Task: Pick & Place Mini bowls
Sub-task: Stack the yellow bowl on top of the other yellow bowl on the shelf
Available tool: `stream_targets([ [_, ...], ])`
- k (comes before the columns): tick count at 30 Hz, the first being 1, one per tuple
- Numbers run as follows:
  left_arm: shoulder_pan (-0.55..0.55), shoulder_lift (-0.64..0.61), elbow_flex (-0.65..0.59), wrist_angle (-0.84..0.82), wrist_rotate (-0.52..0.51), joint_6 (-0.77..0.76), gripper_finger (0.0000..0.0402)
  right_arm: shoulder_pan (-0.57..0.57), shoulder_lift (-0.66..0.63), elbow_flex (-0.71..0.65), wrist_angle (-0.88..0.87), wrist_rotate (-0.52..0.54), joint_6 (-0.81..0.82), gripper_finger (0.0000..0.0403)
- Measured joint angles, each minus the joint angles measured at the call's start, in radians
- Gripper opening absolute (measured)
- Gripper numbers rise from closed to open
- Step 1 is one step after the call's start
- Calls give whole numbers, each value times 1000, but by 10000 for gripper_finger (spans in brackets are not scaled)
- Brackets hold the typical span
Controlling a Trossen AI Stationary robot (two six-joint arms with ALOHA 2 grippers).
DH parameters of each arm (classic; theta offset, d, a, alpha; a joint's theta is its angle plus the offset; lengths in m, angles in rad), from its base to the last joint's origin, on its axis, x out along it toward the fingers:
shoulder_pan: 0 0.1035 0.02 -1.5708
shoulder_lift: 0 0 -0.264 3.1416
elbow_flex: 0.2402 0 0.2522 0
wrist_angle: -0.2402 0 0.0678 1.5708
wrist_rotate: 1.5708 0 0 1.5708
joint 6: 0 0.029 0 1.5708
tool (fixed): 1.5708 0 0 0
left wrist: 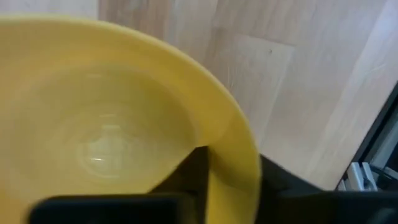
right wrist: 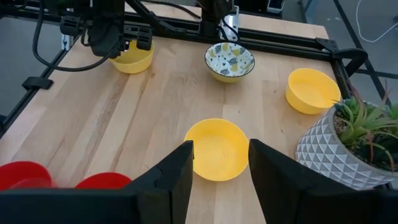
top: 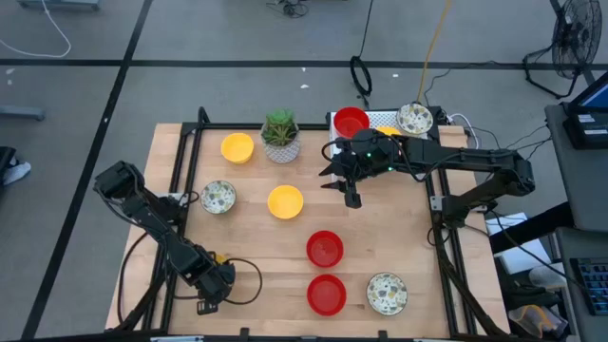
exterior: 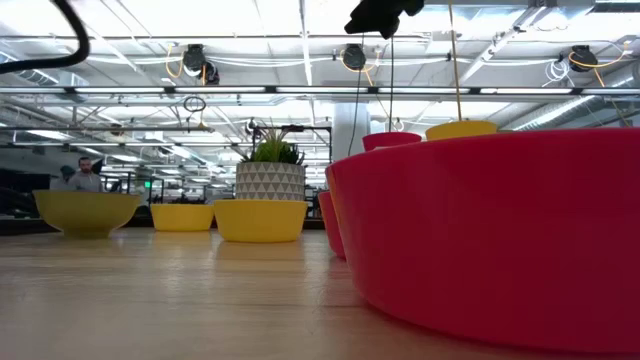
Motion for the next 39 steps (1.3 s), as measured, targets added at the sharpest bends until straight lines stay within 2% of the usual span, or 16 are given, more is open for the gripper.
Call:
stream_targets([
  [2, 15, -3, 2, -5, 3, 21, 24, 0, 1, -21, 22, 0, 0, 141],
  [3, 24, -4, 3, -5, 6, 26, 15, 0, 1, -31, 29, 0, 0, 141],
  [8, 74, -22, 12, -5, 4, 92, 26, 0, 1, -67, 51, 0, -17, 141],
  [13, 129, -71, 83, 9, -81, 330, 6, 0, 1, -76, 50, -3, -31, 141],
  [19, 192, -122, 217, 13, -230, 669, 15, 3, 1, -76, 40, -16, -76, 141],
  [21, 213, -124, 263, 22, -260, 790, 9, 6, 1, -77, 21, -69, -99, 141],
  [26, 265, -133, 353, 71, -288, 1070, 13, 45, 0, -93, 37, -281, -130, 141],
  [30, 305, -131, 379, 127, -246, 1287, 13, 99, 1, -179, 178, -370, -202, 141],
  [36, 373, -131, 379, 165, -70, 1460, 13, 164, 1, -334, 480, -370, -339, 141],
  [39, 401, -131, 379, 171, 0, 1533, 8, 180, 2, -411, 687, -369, -335, 141],
])
